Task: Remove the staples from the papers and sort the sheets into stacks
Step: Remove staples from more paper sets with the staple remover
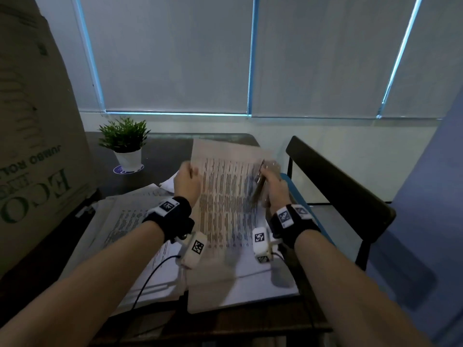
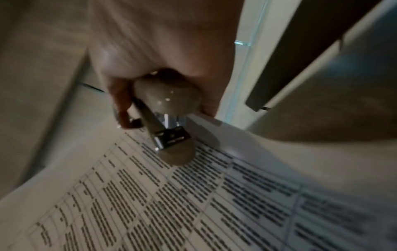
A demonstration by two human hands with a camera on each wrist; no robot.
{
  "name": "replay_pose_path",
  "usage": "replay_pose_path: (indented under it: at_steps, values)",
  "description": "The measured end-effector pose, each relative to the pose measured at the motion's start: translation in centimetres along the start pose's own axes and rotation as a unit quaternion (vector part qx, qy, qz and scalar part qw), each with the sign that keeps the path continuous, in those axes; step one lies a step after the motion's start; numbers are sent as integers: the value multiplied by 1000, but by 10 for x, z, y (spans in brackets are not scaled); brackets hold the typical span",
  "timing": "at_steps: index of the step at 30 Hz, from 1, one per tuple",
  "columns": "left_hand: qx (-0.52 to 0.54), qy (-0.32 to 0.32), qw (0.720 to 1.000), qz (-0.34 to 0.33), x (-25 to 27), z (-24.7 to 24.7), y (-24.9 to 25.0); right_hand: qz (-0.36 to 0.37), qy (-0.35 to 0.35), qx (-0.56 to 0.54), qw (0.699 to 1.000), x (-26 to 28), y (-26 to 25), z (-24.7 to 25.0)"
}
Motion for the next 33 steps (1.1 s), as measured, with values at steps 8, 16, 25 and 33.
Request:
replay_pose_path:
  at_steps: [8,16,25,33]
  values:
    - [119,69,977,-163,7,26,76,208,-46,3,977,39,-87,-12]
    - [71,16,991,-113,9,14,72,357,127,70,923,68,-88,12]
    - [-28,-110,962,-249,23,-15,154,470,101,-22,876,90,-230,-18]
    - [-58,-145,944,-289,34,-38,178,416,78,-23,906,80,-233,-16]
Point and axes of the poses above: each hand's wrist, its own x-axis away from the middle knuckle, its own z-axis out of the back of the hand, y = z × x, the point moved 4 cm from there along -x, towards the middle knuckle, and after that the axes turned 7 degrees about -y, right-handed, at the moved point
